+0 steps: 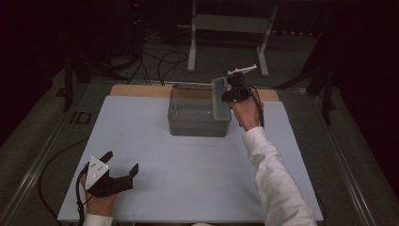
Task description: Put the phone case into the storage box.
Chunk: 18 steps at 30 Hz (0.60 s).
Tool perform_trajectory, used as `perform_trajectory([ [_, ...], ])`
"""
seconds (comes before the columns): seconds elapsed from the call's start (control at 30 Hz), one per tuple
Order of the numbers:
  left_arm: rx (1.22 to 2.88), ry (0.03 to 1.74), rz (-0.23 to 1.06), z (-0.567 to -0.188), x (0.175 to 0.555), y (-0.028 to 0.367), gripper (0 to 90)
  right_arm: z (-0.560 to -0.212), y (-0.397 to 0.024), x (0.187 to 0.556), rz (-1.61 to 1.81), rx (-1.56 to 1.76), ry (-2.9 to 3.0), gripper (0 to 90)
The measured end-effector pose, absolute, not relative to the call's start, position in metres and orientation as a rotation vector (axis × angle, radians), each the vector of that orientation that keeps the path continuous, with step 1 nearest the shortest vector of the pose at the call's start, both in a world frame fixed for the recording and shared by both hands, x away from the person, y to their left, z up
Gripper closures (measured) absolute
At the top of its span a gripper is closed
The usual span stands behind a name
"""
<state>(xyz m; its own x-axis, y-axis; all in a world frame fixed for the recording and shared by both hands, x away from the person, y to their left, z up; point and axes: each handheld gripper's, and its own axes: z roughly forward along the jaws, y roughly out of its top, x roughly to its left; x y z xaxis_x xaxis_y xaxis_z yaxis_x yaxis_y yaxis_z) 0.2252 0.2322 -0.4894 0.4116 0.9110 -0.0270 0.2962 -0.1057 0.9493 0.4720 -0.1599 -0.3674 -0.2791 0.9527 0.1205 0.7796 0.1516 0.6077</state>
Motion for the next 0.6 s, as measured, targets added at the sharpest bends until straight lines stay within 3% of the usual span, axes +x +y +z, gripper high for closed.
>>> perform_trajectory([
  [0.6, 1.638, 1.078, 0.747, -0.489, 0.225, 0.232, 0.3, -0.387, -0.161, 0.482, 0.753, 1.741, 2.110, 81.0],
])
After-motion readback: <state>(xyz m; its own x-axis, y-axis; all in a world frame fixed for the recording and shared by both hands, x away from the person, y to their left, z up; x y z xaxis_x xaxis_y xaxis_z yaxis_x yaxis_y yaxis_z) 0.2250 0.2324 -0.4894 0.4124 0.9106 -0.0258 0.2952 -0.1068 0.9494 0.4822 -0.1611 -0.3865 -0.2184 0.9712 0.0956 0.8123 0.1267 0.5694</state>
